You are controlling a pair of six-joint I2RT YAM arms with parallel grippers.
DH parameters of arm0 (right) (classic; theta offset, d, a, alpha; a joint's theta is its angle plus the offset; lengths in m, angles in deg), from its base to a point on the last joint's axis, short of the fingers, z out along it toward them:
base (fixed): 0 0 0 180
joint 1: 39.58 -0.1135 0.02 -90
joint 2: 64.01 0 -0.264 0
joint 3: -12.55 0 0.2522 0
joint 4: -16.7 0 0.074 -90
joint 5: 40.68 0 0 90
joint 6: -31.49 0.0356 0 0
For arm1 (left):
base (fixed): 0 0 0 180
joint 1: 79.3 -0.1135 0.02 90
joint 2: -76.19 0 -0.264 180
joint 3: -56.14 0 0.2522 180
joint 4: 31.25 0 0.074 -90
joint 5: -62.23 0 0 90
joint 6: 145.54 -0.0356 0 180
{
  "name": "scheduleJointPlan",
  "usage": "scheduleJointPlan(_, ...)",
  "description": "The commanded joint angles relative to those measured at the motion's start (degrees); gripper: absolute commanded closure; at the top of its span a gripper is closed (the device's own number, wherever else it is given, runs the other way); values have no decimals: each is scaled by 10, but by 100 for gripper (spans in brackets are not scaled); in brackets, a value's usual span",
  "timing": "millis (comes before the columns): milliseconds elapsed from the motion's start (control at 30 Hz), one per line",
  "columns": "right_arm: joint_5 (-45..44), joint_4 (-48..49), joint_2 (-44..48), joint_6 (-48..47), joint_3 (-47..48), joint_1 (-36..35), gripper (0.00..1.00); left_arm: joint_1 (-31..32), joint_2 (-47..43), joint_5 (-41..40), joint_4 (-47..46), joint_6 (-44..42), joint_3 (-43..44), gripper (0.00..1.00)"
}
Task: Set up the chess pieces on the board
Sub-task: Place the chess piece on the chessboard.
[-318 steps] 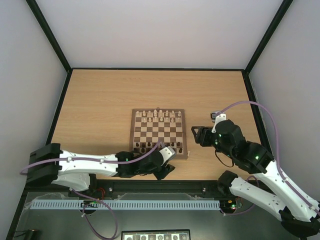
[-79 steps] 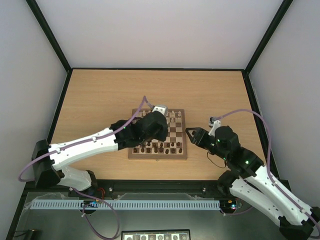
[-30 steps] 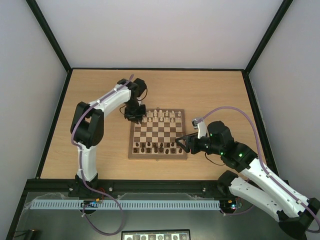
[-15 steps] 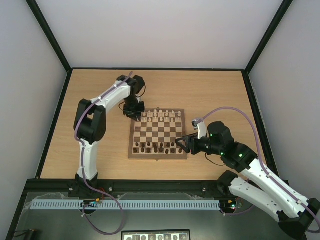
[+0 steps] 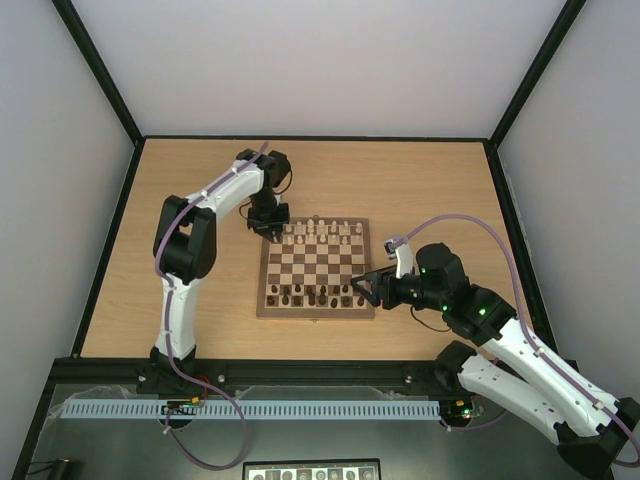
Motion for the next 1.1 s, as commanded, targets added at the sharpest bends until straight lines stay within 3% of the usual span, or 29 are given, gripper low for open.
scheduleJointPlan(0, 9, 7, 7, -7, -6, 2, 49, -5, 20, 1, 15, -8, 17, 86)
scheduleJointPlan(800, 13, 11, 11, -7, -9, 2, 49, -5, 46, -1, 30, -14, 52, 83)
scheduleJointPlan(1067, 16, 12, 11, -8, -9, 2, 49, -5, 41, -5, 34, -14, 69, 74)
